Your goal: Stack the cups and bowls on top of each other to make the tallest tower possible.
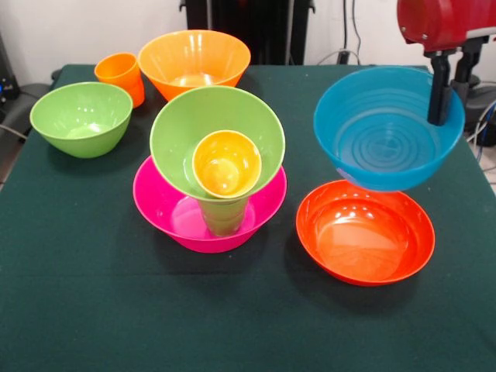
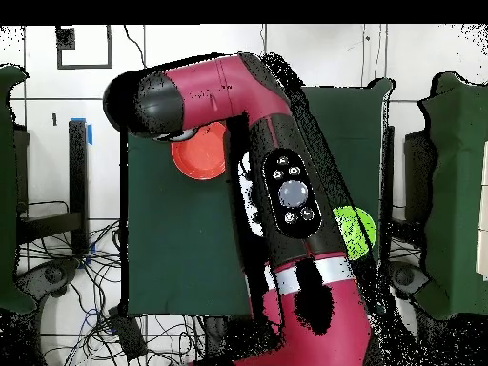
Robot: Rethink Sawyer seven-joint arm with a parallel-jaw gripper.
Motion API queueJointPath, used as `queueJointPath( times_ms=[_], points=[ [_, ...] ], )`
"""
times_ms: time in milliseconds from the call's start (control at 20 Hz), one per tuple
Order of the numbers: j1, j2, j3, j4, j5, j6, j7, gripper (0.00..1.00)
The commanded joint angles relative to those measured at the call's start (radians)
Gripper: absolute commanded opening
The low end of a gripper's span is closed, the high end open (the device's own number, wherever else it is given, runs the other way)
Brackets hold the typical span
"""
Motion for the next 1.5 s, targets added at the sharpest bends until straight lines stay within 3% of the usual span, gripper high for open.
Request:
queueJointPath(
  times_ms=[50,1500],
  points=[
    [-0.025,0.101,0.075,-0.106,-0.101,0.146,-0.430,0.00],
    [-0.074,0.143,0.094,-0.156,-0.096,0.240,-0.516,0.00]
  ],
)
